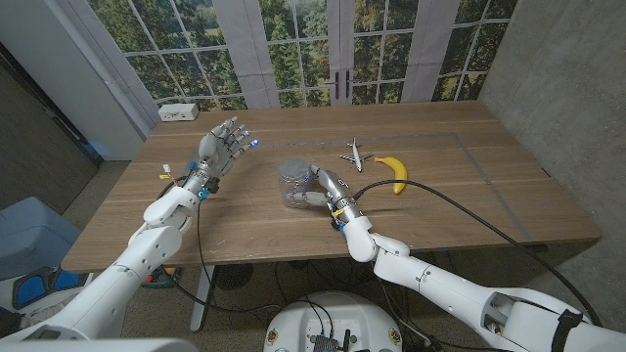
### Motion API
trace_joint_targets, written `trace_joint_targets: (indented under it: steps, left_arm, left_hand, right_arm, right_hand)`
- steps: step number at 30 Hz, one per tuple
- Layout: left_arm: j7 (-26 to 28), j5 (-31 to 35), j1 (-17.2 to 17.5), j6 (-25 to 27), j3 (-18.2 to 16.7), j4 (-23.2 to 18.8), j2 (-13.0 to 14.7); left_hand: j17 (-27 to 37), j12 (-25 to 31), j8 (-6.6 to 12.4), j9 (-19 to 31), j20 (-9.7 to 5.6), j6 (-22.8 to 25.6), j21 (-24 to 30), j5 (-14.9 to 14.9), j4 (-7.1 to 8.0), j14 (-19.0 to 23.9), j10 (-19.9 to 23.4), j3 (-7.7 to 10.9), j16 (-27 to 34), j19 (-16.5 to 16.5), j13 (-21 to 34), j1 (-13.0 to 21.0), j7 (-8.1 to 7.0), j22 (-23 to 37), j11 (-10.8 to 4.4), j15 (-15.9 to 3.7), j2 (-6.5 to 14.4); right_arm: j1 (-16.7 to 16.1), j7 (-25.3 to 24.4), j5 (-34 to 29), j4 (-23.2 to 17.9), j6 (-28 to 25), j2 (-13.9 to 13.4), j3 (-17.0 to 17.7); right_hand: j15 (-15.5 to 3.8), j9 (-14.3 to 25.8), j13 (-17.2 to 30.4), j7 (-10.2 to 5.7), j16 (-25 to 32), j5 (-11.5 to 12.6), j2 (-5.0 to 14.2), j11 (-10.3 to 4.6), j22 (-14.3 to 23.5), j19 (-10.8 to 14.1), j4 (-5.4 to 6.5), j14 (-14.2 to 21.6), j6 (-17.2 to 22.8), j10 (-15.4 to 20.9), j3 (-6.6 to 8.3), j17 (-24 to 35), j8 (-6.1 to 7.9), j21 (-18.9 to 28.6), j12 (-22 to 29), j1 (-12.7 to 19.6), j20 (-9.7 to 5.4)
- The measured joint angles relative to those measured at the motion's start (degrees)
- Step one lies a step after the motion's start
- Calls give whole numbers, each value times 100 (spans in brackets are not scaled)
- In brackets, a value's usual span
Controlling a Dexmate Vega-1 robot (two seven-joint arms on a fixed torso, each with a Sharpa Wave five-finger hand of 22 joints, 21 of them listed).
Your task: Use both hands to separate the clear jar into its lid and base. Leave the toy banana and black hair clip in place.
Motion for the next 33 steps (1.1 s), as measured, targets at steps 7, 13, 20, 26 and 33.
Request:
trace_joint_targets:
  steps: [7, 13, 20, 26, 33]
  left_arm:
    - [10, 26, -26, 5, 34, 2, -18]
    - [42, 59, -36, 8, 61, -10, -28]
    - [94, 115, -37, 8, 87, -50, -27]
    - [200, 218, -26, 4, 105, -117, 7]
    - [332, 390, 8, -33, 130, -233, 90]
  left_hand:
    - [0, 0, 0, 0, 0, 0, -39, 0, 0, 0, 0, 0, 0, 0, 0, 0, 0, 0, 0, 0, 0]
    - [0, 0, 0, 0, 0, 0, -39, 0, -24, 0, 0, 25, 0, 0, 1, 0, 0, 0, 0, 0, 0]
    - [-12, 0, 0, 0, 0, 0, -39, 0, -72, 0, 14, 22, 0, 0, 1, 0, 0, 0, -14, 0, 0]
    - [-12, 0, 24, 0, -20, 144, -61, 0, -177, 39, 104, 48, -28, 20, 1, 81, 1, -12, -21, -4, -81]
    - [-12, 0, 68, 1, -51, 304, -61, 0, -310, 95, 176, 68, -28, 51, 1, 154, 11, -14, -31, 12, -154]
  right_arm:
    - [-105, -141, 3, -360, -64, -112, 189]
    - [-196, -189, 24, -726, -68, -211, 354]
    - [-241, -199, -32, -992, -147, -292, 466]
    - [-272, -160, -106, -1246, -292, -384, 567]
    - [-296, -9, -198, -1517, -657, -454, 634]
  right_hand:
    - [-2, 132, 244, 72, -45, 37, 0, 7, 27, -18, -39, -2, 72, 7, 39, 221, 77, 42, 57, 0, 24]
    - [-2, 240, 245, 72, -45, 65, 0, -33, 27, -23, -13, -2, 72, -34, 13, 251, 111, 85, 89, 0, 18]
    - [-2, 368, 246, 72, -89, 100, 0, -33, 26, -48, -13, -2, 72, -33, 13, 328, 199, 151, 161, 0, -7]
    - [-3, 449, 246, 72, -90, 123, 0, -33, 38, -48, -13, -1, 72, -33, 12, 361, 233, 195, 180, 0, -7]
    - [-34, 528, 246, 72, -138, 122, 0, -33, 53, -59, -13, 31, 72, -33, 12, 413, 287, 240, 232, 0, 4]
